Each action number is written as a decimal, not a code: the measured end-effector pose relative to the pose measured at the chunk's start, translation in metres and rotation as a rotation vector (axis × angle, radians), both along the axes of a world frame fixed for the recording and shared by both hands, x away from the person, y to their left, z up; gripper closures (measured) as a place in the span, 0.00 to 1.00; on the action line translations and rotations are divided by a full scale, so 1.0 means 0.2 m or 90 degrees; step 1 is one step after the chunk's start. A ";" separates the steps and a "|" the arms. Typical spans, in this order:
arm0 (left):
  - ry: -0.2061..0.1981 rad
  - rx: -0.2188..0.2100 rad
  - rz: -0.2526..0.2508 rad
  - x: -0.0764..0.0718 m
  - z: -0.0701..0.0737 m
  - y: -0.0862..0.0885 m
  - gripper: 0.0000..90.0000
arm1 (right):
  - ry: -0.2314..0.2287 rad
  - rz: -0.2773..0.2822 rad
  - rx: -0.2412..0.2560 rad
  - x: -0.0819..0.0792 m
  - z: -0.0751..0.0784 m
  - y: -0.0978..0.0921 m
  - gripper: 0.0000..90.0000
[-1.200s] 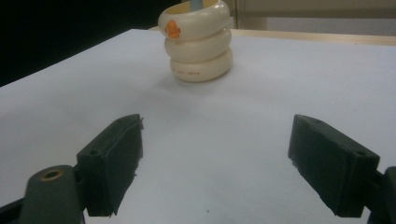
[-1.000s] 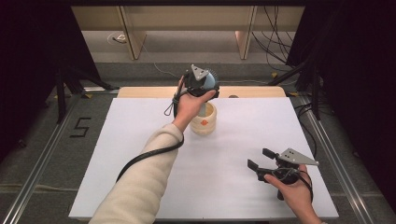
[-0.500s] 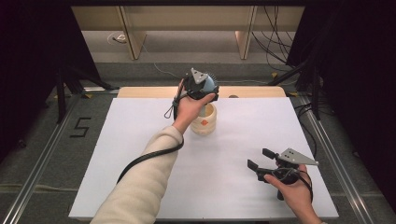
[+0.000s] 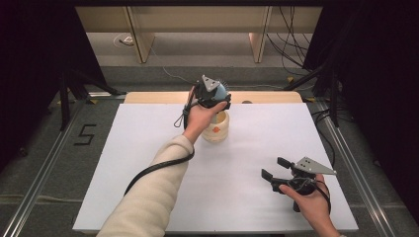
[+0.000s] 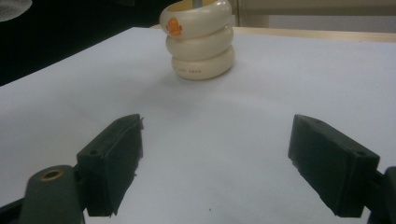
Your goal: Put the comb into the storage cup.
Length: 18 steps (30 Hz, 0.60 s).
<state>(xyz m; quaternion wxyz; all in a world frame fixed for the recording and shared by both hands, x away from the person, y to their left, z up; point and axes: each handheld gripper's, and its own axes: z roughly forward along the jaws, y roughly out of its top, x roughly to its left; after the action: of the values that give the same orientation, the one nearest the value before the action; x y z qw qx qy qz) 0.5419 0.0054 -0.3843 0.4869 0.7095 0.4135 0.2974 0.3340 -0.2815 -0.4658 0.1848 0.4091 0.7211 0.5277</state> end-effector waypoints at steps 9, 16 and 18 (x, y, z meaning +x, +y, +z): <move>-0.001 0.001 -0.002 0.00 0.00 -0.01 0.22 | 0.002 0.001 -0.001 0.00 0.00 0.00 0.21; -0.001 0.000 0.000 0.01 0.00 -0.01 0.22 | 0.001 0.001 0.000 0.00 0.00 0.00 0.21; 0.003 -0.002 0.007 0.02 0.00 -0.01 0.21 | 0.001 0.001 -0.001 0.00 0.00 0.00 0.21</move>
<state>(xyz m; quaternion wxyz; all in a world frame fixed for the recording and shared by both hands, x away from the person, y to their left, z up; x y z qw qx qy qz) 0.5461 0.0034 -0.3846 0.4858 0.7069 0.4190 0.2979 0.3339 -0.2814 -0.4658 0.1841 0.4091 0.7219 0.5270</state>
